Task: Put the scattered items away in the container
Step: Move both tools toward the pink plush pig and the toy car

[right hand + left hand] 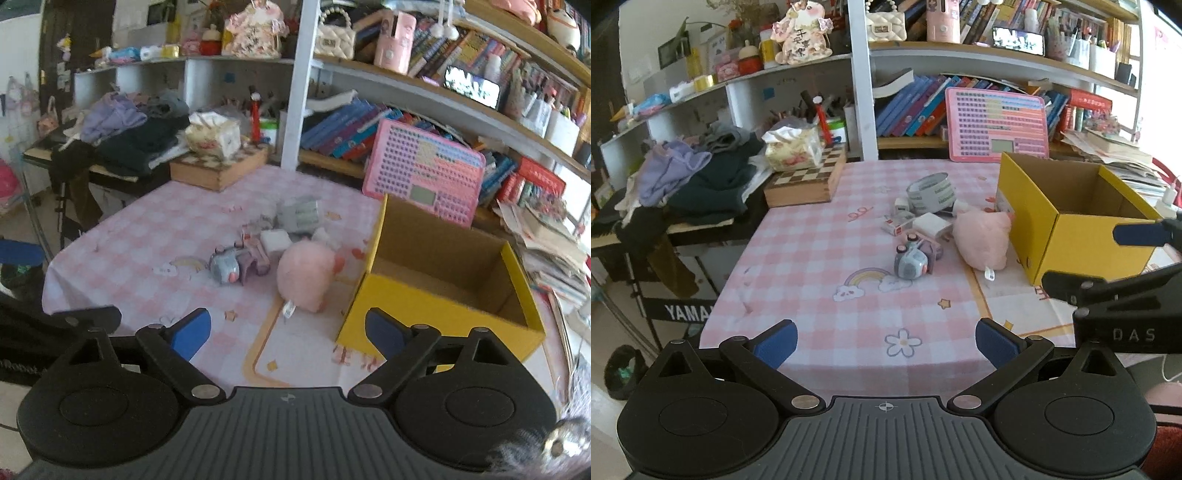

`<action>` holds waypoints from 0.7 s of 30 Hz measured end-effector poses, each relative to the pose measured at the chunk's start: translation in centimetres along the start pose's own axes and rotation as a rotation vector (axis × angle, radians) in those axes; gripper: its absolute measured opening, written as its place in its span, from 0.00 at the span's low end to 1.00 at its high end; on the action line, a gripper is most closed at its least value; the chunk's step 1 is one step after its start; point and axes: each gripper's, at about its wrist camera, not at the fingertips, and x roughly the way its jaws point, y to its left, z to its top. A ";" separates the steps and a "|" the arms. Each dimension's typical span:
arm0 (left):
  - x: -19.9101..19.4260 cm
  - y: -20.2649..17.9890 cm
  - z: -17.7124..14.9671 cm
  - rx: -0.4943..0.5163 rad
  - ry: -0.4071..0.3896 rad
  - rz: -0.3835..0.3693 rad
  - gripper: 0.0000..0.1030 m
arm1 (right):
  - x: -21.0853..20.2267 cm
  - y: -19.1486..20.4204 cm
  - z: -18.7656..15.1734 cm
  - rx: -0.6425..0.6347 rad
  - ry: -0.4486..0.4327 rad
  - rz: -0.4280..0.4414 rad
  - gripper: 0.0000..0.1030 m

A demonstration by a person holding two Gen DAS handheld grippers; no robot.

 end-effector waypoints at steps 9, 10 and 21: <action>1.0 -1.2 0.8 -0.042 0.029 0.072 1.00 | 1.8 -1.6 0.4 -0.036 -0.016 0.070 0.82; 1.1 -1.3 0.8 -0.043 0.034 0.076 1.00 | 1.9 -1.7 0.5 -0.040 -0.019 0.074 0.81; 3.4 -0.2 1.5 -0.038 0.069 0.058 1.00 | 4.1 -1.3 1.0 -0.053 0.014 0.085 0.80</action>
